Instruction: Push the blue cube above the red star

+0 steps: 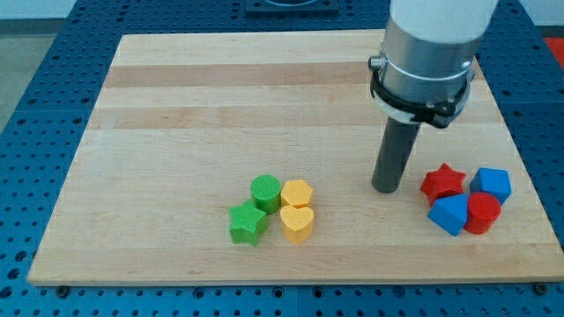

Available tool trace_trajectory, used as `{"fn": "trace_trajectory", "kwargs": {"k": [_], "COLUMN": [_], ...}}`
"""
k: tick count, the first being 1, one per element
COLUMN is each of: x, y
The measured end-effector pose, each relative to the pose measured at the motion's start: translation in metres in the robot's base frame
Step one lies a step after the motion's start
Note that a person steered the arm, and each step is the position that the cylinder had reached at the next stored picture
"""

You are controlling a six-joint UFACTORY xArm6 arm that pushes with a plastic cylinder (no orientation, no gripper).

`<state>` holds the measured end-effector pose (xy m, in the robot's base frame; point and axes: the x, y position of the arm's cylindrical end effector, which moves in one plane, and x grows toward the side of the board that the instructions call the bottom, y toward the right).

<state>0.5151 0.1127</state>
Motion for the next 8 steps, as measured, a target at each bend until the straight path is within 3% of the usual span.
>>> {"fn": "trace_trajectory", "kwargs": {"k": [3, 4, 6, 8], "x": [0.083, 0.092, 0.087, 0.057], "y": [0.01, 0.051, 0.117, 0.144]}}
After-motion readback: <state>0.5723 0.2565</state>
